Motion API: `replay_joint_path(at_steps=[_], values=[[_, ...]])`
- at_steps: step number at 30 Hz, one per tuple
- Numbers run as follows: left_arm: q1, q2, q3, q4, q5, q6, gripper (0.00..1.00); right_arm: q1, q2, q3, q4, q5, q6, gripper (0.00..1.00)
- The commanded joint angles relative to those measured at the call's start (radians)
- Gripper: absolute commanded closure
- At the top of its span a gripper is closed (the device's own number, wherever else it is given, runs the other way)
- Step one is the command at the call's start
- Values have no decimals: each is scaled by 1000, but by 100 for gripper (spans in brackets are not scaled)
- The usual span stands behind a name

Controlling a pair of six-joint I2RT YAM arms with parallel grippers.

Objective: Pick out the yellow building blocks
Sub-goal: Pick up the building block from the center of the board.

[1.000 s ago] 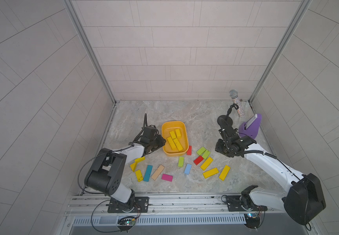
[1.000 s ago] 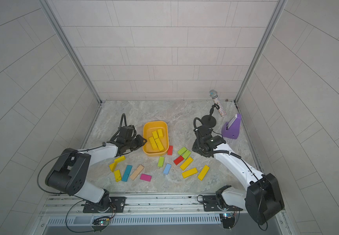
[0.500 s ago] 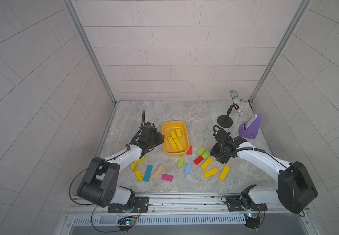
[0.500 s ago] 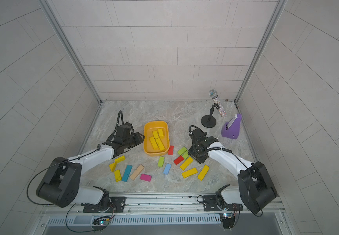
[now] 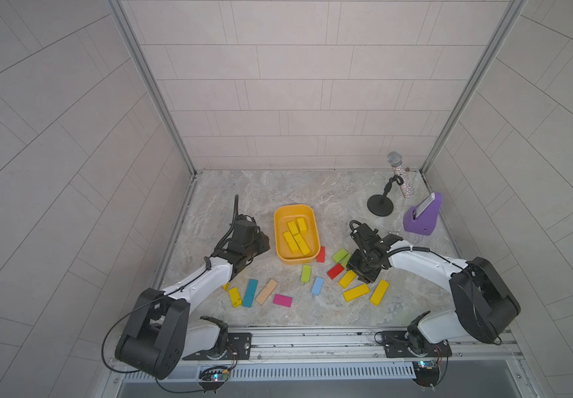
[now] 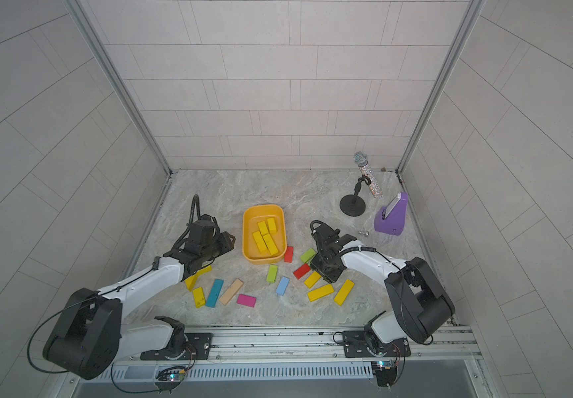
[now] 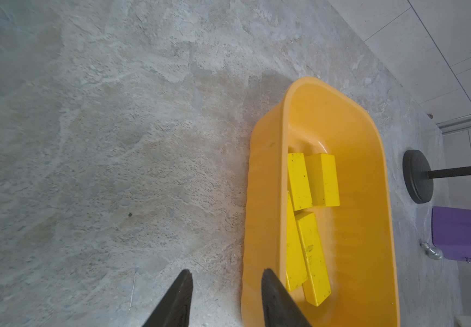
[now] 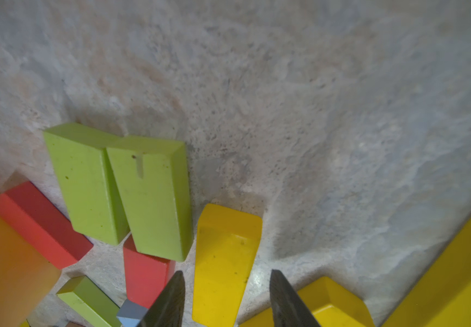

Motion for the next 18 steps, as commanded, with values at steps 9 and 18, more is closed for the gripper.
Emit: replay_joint_path(at_steps=[9, 18], values=[[6, -60, -37, -29, -38, -32, 55, 50, 79, 53, -29, 46, 65, 53], [5, -107, -56, -49, -67, -35, 55, 55, 123, 75, -90, 65, 97, 61]])
